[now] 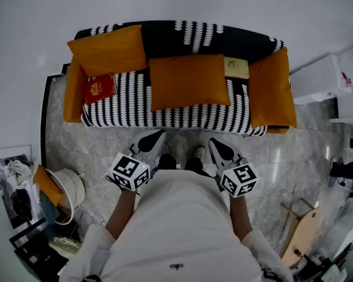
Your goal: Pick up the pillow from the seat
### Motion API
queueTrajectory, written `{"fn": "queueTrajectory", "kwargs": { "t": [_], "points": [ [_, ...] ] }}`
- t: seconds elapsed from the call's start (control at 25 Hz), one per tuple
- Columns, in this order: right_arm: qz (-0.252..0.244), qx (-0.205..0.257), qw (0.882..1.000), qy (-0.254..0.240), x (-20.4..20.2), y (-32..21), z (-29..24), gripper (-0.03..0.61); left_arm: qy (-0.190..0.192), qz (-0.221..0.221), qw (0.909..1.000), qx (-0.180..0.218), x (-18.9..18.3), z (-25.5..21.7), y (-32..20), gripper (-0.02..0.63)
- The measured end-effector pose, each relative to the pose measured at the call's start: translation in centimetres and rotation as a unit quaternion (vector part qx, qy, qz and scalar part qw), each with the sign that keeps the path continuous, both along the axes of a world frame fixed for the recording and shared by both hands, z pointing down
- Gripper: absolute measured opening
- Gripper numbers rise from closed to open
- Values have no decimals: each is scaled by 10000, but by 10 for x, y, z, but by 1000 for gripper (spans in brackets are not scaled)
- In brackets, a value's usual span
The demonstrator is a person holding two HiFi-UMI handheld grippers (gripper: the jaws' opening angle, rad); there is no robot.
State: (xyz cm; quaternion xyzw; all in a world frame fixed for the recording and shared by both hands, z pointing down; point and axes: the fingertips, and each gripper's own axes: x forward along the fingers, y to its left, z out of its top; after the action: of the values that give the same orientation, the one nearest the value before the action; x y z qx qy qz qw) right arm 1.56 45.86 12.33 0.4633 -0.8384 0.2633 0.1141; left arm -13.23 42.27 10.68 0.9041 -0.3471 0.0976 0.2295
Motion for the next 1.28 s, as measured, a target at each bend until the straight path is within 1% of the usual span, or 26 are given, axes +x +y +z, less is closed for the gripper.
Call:
{"fn": "queueTrajectory", "kwargs": {
  "t": [0.28, 0.44, 0.64, 0.96, 1.12, 1.28],
  "points": [
    [55, 2, 10000, 7, -12, -2, 1, 5, 37, -7, 10000, 40, -13, -1, -4, 11],
    [250, 7, 9997, 16, -16, -6, 2, 5, 46, 32, 10000, 38, -21, 0, -6, 11],
    [426, -41, 9990, -163, -24, -9, 2, 5, 41, 78, 10000, 10, -33, 2, -8, 11],
    [699, -182, 9974, 79, -41, -14, 12, 5, 104, 198, 9997, 12, -61, 8, -12, 11],
    [878, -155, 9959, 143, -50, -14, 10, 5, 95, 338, 9994, -17, -74, 12, -13, 11],
    [981, -167, 9949, 173, -54, -12, 12, 5, -33, 585, 9983, 17, -78, 16, -16, 11]
  ]
}}
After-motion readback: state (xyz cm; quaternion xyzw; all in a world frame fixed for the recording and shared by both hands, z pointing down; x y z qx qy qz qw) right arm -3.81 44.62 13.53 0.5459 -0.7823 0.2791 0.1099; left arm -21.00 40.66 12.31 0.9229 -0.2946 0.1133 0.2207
